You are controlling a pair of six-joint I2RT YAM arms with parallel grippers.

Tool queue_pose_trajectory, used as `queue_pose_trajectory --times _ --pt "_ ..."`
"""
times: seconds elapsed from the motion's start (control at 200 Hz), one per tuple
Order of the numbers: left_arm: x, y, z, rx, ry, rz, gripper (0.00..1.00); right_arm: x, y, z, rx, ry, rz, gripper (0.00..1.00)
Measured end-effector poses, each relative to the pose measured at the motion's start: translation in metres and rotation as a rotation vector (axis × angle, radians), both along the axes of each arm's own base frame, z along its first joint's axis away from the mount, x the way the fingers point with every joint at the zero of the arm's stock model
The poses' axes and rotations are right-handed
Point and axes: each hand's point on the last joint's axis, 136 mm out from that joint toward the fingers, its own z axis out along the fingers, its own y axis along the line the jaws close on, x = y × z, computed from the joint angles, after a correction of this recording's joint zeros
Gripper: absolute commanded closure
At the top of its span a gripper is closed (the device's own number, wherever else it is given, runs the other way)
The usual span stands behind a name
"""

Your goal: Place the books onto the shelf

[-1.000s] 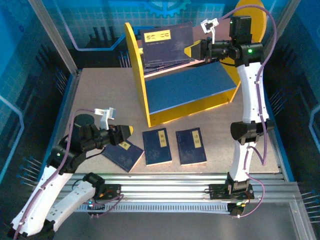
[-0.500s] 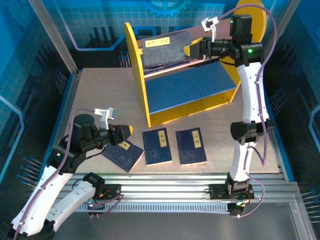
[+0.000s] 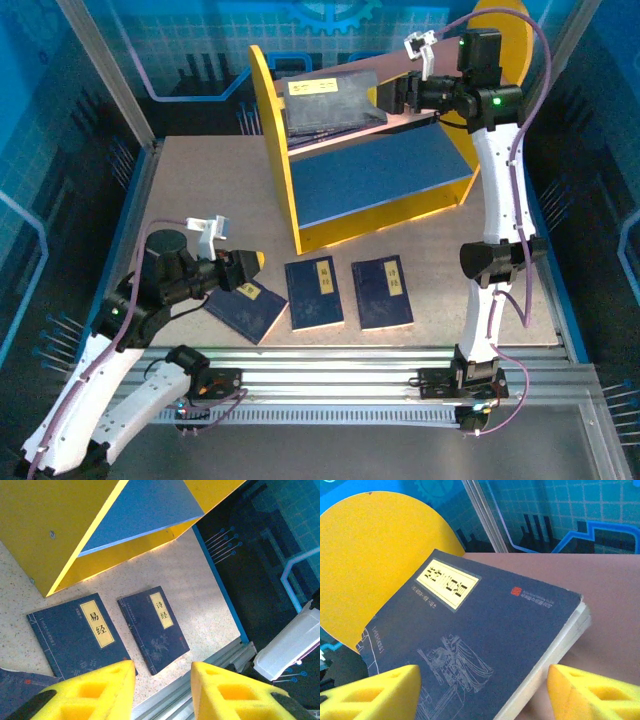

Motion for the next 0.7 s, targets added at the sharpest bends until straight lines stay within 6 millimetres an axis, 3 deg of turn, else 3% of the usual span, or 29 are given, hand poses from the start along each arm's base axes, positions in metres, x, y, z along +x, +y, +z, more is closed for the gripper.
queue_pose_trajectory --times 0.696 --pt "0.0 0.001 0.0 0.001 -0.003 0.002 0.64 0.008 0.013 0.01 0.096 0.013 0.059 0.3"
